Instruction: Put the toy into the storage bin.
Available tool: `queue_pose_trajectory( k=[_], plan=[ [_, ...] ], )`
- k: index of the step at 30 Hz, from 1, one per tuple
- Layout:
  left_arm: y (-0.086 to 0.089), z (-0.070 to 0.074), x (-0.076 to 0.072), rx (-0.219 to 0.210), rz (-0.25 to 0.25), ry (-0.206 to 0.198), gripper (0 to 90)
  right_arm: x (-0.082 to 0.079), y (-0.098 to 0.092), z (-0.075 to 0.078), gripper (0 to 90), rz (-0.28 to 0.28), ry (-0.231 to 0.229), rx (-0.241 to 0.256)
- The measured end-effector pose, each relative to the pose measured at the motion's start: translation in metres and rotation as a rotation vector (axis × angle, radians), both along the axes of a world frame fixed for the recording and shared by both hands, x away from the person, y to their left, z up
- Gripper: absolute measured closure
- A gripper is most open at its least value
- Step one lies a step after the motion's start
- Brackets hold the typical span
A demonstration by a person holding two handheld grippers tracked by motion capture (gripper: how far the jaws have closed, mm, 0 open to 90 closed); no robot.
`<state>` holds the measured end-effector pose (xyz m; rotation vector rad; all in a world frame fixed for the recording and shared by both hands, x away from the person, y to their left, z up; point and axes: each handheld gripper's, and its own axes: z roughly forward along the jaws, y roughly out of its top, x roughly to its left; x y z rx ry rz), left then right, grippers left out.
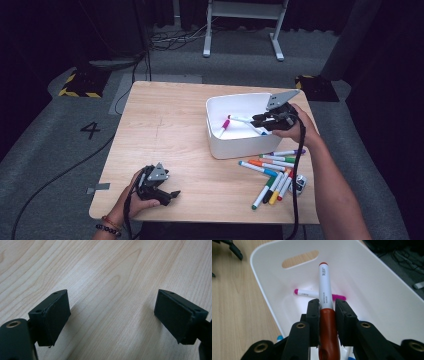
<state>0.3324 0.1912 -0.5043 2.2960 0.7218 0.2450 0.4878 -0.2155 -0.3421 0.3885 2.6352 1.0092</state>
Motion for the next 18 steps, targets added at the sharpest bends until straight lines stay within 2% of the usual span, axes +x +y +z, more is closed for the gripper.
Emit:
queue_pose_trajectory(
  k=[1, 2, 5, 8, 11, 14, 18],
  plan=[
    [0.0, 0.0, 0.0, 0.001, -0.001, 0.001, 13.5, 0.005, 0.005, -0.003, 74.2, 0.001, 0.011, -0.044],
    [0.0, 0.0, 0.0, 0.001, 0.0, 0.001, 13.5, 0.005, 0.005, -0.003, 74.2, 0.001, 0.011, -0.044],
    [0.0, 0.0, 0.0, 0.0, 0.0, 0.0, 13.5, 0.01, 0.01, -0.005, 74.1, 0.023, 0.029, -0.108],
    [0.0, 0.0, 0.0, -0.001, 0.002, 0.0, 13.5, 0.015, 0.01, -0.008, 74.1, 0.034, 0.058, -0.137],
    [0.0, 0.0, 0.0, 0.0, 0.001, 0.001, 13.5, 0.019, 0.009, -0.011, 74.1, 0.033, 0.079, -0.188],
    [0.0, 0.0, 0.0, 0.001, 0.001, 0.002, 13.5, 0.021, 0.007, -0.014, 74.0, 0.036, 0.098, -0.2],
    [0.0, 0.0, 0.0, 0.001, 0.001, 0.001, 13.5, 0.022, 0.008, -0.019, 73.8, 0.044, 0.098, -0.223]
  ],
)
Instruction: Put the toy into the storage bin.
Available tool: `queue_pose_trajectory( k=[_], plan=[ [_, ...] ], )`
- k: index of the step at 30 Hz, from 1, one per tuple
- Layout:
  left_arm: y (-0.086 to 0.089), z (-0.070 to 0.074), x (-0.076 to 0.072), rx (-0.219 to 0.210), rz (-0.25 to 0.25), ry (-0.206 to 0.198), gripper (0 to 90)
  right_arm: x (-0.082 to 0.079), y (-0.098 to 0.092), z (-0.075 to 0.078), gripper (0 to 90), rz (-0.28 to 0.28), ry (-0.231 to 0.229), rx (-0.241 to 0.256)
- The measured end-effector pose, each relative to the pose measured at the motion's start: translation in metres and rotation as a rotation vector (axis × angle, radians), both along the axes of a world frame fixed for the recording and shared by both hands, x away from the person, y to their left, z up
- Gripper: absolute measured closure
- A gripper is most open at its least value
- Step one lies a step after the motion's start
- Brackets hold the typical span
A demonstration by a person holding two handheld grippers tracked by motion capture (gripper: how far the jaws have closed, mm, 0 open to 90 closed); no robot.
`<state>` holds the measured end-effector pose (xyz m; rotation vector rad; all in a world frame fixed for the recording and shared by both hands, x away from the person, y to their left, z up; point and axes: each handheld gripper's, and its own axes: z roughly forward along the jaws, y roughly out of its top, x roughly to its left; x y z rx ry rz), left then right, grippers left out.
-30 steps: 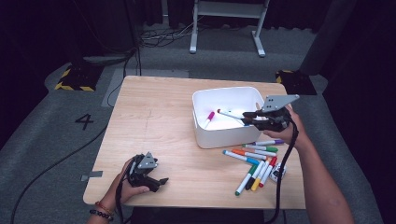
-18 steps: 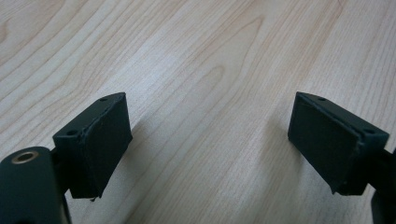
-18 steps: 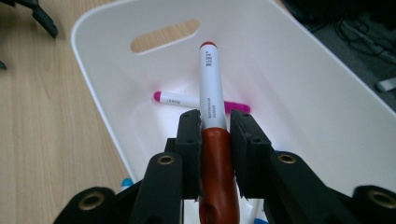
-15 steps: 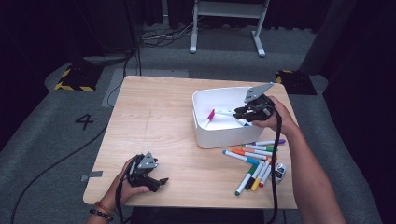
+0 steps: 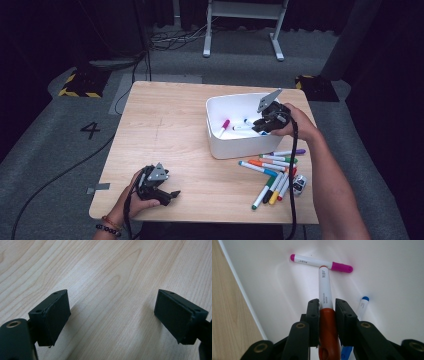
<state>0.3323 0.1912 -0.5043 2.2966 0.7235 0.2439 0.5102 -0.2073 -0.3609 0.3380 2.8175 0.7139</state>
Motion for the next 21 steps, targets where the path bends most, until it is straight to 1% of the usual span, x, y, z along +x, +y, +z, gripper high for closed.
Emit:
queue_pose_trajectory(
  k=[1, 4, 7, 9, 10, 11, 12, 13, 14, 15, 16, 17, 19, 20, 21],
  plan=[
    [0.0, 0.0, 0.0, 0.0, 0.0, 0.0, 13.5, -0.001, 0.0, 0.0, 73.7, 0.002, 0.003, -0.011],
    [0.0, 0.0, 0.0, 0.0, 0.0, 0.0, 13.5, -0.001, 0.0, -0.002, 73.6, 0.01, 0.016, -0.021],
    [0.0, 0.0, 0.0, 0.0, 0.0, 0.0, 13.5, -0.002, -0.001, -0.004, 73.5, -0.005, 0.031, -0.06],
    [0.0, 0.0, 0.0, 0.0, 0.0, 0.0, 13.5, -0.003, -0.003, -0.005, 73.5, 0.008, 0.052, -0.077],
    [0.0, 0.0, 0.0, 0.0, 0.0, 0.0, 13.5, -0.005, -0.004, -0.005, 73.5, -0.006, 0.057, -0.075],
    [0.0, 0.0, 0.0, -0.001, 0.0, -0.001, 13.5, -0.004, -0.005, -0.005, 73.6, 0.01, 0.045, -0.068],
    [0.0, 0.0, 0.0, 0.0, 0.0, -0.001, 13.5, -0.005, -0.006, -0.004, 73.5, -0.007, 0.057, -0.072],
    [0.0, 0.0, 0.0, -0.001, 0.001, -0.001, 13.5, -0.004, -0.007, -0.003, 73.1, -0.003, 0.05, -0.072],
    [0.0, 0.0, 0.0, 0.0, 0.0, 0.0, 13.5, -0.004, -0.008, -0.002, 72.4, -0.007, 0.05, -0.066],
    [0.0, 0.0, 0.0, 0.0, 0.0, 0.0, 13.5, -0.005, -0.009, -0.002, 72.0, -0.017, 0.057, -0.07],
    [0.0, 0.0, 0.0, 0.0, 0.0, 0.0, 13.5, -0.004, -0.009, -0.002, 70.1, -0.005, 0.045, -0.059],
    [0.0, 0.0, 0.0, 0.001, 0.0, 0.0, 13.5, -0.004, -0.01, -0.001, 69.6, -0.014, 0.038, -0.058],
    [0.0, 0.0, 0.0, 0.0, 0.0, 0.001, 13.5, -0.004, -0.01, -0.001, 68.5, -0.014, 0.035, -0.054],
    [0.0, 0.0, 0.0, 0.0, -0.001, 0.001, 13.5, -0.006, -0.01, 0.0, 66.7, -0.03, 0.04, -0.058],
    [0.0, 0.0, 0.0, 0.0, 0.0, 0.001, 13.5, -0.005, -0.011, 0.0, 64.2, -0.016, 0.018, -0.047]
  ],
)
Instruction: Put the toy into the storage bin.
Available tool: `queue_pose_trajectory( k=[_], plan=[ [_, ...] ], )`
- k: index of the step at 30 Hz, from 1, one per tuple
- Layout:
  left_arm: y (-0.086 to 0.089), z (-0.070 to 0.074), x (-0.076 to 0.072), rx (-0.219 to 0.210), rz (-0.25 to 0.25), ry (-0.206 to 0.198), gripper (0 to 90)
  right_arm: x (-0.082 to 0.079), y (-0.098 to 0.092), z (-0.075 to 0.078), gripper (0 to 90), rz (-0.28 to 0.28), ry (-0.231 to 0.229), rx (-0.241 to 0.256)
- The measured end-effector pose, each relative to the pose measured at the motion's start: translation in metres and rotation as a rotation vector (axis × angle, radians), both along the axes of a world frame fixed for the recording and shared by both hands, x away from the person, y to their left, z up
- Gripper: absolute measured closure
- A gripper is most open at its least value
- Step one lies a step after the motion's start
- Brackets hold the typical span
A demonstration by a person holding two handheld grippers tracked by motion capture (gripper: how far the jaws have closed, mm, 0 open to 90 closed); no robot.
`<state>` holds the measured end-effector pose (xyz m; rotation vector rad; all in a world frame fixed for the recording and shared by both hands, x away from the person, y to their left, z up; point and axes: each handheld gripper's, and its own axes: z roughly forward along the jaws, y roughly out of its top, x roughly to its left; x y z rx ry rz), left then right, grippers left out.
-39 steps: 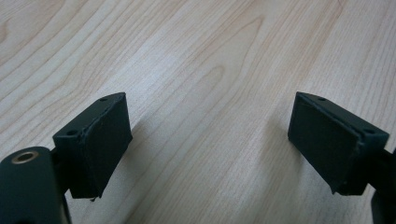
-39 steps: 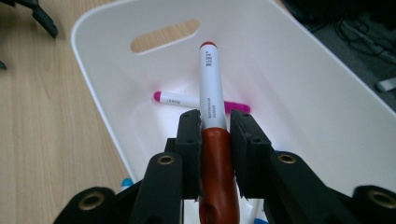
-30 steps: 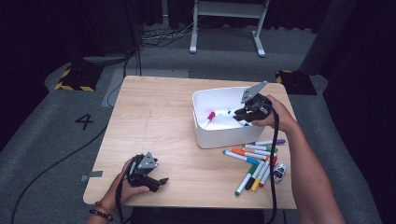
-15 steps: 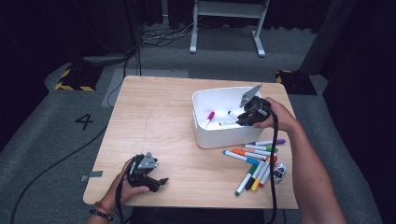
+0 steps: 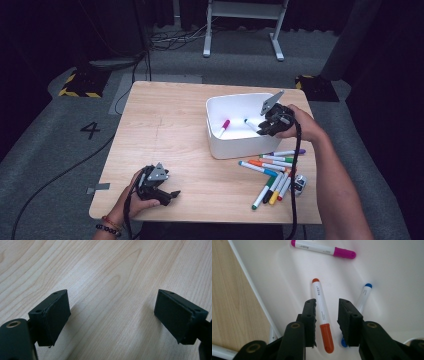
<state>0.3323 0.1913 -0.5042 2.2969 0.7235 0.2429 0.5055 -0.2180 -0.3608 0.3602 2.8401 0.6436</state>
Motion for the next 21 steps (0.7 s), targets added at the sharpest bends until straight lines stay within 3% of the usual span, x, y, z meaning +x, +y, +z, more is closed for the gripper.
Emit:
queue_pose_trajectory(
  k=[3, 7, 11, 12, 16, 21],
  plan=[
    [0.0, 0.0, 0.0, 0.0, -0.001, -0.001, 13.5, -0.002, -0.003, 0.004, 62.5, -0.026, -0.035, 0.033],
    [0.0, 0.0, 0.0, 0.0, 0.0, -0.002, 13.5, -0.012, -0.013, 0.014, 59.7, -0.068, -0.073, 0.122],
    [0.0, 0.0, 0.0, -0.001, 0.0, -0.001, 13.5, -0.03, -0.024, 0.022, 60.5, -0.088, -0.14, 0.267],
    [0.0, 0.0, 0.0, -0.001, 0.0, -0.001, 13.5, -0.035, -0.027, 0.023, 60.8, -0.09, -0.171, 0.268],
    [0.0, 0.0, 0.0, -0.001, 0.0, -0.001, 13.5, -0.057, -0.039, 0.026, 60.7, -0.075, -0.184, 0.345],
    [0.0, 0.0, 0.0, -0.001, 0.0, -0.001, 13.5, -0.086, -0.043, 0.017, 60.5, -0.047, -0.194, 0.365]
  ],
)
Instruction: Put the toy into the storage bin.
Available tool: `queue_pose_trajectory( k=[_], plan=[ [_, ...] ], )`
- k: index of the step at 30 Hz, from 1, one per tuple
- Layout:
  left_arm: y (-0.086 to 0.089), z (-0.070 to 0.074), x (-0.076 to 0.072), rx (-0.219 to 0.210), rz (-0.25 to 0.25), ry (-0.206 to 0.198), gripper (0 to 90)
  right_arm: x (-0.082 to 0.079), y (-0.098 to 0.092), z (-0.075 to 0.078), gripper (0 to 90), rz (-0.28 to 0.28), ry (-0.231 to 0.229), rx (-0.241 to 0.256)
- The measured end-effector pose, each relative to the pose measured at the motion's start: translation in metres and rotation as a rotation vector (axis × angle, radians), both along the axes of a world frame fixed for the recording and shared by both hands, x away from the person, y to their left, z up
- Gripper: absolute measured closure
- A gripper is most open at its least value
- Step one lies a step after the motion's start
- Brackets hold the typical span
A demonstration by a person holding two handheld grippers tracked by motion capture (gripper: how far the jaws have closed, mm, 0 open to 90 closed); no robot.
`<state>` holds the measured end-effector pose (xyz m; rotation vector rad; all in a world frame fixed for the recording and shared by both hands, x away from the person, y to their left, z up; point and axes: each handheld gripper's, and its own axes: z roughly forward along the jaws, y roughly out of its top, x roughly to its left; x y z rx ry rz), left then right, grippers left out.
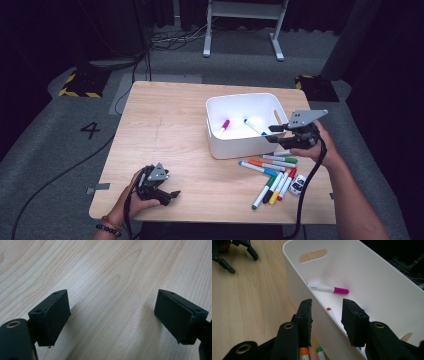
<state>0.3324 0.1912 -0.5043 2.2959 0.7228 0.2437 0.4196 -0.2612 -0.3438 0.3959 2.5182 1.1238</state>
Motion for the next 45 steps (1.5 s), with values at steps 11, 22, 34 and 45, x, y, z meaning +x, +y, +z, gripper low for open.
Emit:
queue_pose_trajectory(
  k=[11, 22, 34, 45],
  plan=[
    [0.0, 0.0, 0.0, 0.0, 0.0, 0.0, 13.5, -0.037, 0.004, -0.066, 67.0, 0.042, 0.069, -0.128],
    [0.0, 0.0, 0.0, 0.002, 0.001, -0.001, 13.5, -0.024, -0.001, -0.113, 72.0, 0.047, 0.166, -0.244],
    [0.0, 0.0, 0.0, 0.002, 0.001, -0.001, 13.5, -0.017, -0.006, -0.122, 70.4, 0.004, 0.188, -0.24],
    [0.0, 0.0, 0.0, 0.002, 0.001, -0.001, 13.5, -0.013, 0.004, -0.127, 74.2, 0.043, 0.189, -0.282]
  ],
)
